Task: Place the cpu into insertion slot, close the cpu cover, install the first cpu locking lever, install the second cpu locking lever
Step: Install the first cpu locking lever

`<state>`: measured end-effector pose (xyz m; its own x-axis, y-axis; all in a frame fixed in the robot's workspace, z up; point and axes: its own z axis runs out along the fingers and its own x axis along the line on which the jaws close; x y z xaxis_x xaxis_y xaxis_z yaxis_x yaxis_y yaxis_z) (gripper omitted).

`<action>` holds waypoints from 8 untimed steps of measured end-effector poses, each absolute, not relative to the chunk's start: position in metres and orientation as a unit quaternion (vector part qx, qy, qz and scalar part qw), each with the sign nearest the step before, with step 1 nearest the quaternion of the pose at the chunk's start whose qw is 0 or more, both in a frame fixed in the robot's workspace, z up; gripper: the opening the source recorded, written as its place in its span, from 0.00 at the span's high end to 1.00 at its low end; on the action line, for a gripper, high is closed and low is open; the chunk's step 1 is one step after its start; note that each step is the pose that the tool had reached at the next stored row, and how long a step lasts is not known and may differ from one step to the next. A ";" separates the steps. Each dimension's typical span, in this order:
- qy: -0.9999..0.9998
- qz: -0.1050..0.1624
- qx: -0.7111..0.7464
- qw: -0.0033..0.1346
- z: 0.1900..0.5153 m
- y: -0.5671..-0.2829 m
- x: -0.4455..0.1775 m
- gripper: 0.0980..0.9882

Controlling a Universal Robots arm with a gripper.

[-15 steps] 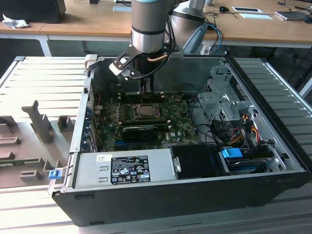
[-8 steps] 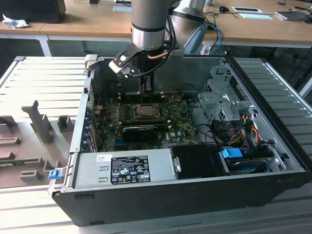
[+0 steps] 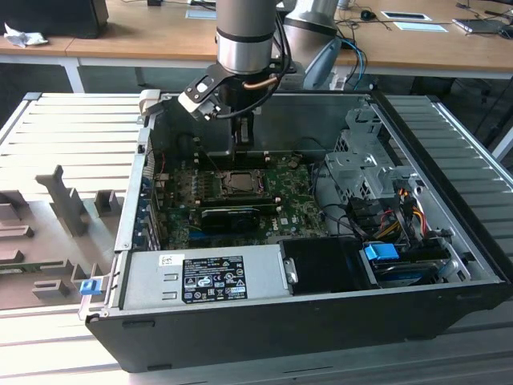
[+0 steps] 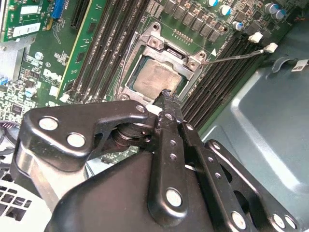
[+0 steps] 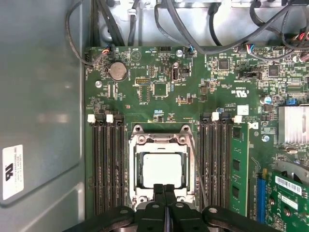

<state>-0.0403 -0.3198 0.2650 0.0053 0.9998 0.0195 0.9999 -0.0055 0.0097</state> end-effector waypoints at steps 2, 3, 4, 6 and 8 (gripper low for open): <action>-0.705 -0.010 -0.709 0.003 0.268 -0.320 -0.040 0.99; -0.705 -0.010 -0.709 0.003 0.269 -0.320 -0.040 0.99; -0.705 -0.010 -0.709 0.003 0.270 -0.320 -0.040 0.99; -0.705 -0.010 -0.709 0.003 0.272 -0.320 -0.040 0.99; -0.706 -0.009 -0.709 0.002 0.274 -0.320 -0.040 0.99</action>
<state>-0.0402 -0.3198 0.2739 0.0040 0.9999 0.0167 0.9999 -0.0041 0.0097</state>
